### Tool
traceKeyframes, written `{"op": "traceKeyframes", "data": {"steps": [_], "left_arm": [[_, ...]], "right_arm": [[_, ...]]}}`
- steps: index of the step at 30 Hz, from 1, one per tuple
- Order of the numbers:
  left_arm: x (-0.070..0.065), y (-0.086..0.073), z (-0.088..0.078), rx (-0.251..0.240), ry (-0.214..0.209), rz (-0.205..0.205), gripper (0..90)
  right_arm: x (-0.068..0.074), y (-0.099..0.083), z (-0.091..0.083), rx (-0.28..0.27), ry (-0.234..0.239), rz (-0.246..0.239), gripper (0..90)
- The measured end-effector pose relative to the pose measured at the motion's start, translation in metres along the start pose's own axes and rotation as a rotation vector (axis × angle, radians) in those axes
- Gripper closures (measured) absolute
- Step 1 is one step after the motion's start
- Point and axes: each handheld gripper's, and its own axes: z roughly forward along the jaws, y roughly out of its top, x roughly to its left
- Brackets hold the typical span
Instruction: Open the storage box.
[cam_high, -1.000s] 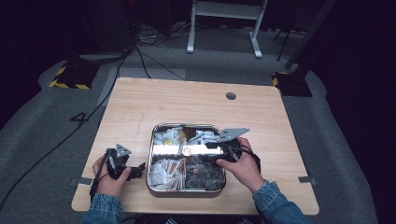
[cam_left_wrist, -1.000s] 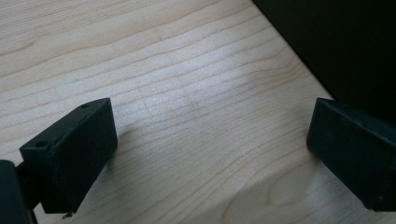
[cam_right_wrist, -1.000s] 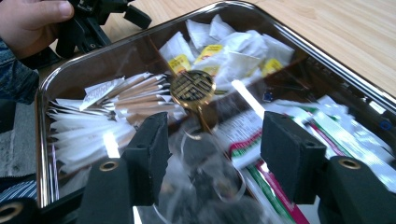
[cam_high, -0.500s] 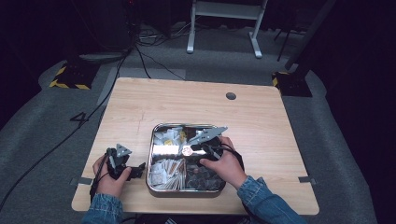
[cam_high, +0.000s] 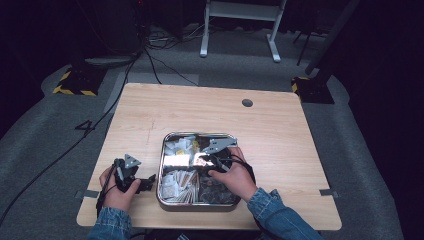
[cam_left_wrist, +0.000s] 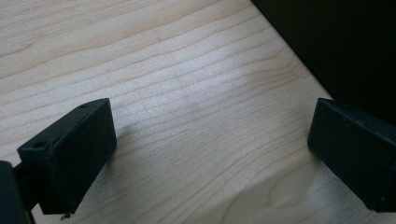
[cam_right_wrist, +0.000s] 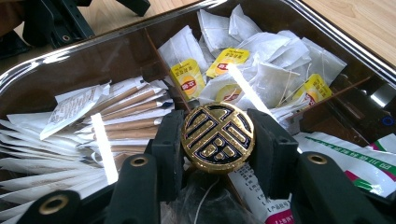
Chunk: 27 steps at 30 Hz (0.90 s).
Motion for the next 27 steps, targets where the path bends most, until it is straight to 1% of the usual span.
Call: {"op": "traceKeyframes", "data": {"steps": [9, 17, 21, 25, 27], "left_arm": [[0.0, 0.001, 0.001, 0.002, 0.005, 0.0, 0.9], [0.0, 0.001, 0.001, 0.003, 0.004, 0.004, 0.7], [0.0, 0.001, 0.001, 0.003, 0.004, 0.004, 0.7], [0.0, 0.001, 0.001, 0.003, 0.004, 0.004, 0.7], [0.0, 0.001, 0.001, 0.003, 0.005, 0.004, 0.7]], "right_arm": [[0.002, -0.001, -0.001, -0.015, -0.014, 0.019, 58.6], [0.003, 0.001, -0.001, -0.015, -0.023, 0.013, 58.6], [0.004, 0.004, -0.004, -0.02, -0.019, 0.009, 58.6], [0.002, 0.006, -0.008, -0.033, -0.017, 0.017, 58.6], [0.0, 0.008, -0.014, -0.046, -0.021, 0.02, 58.6]]}}
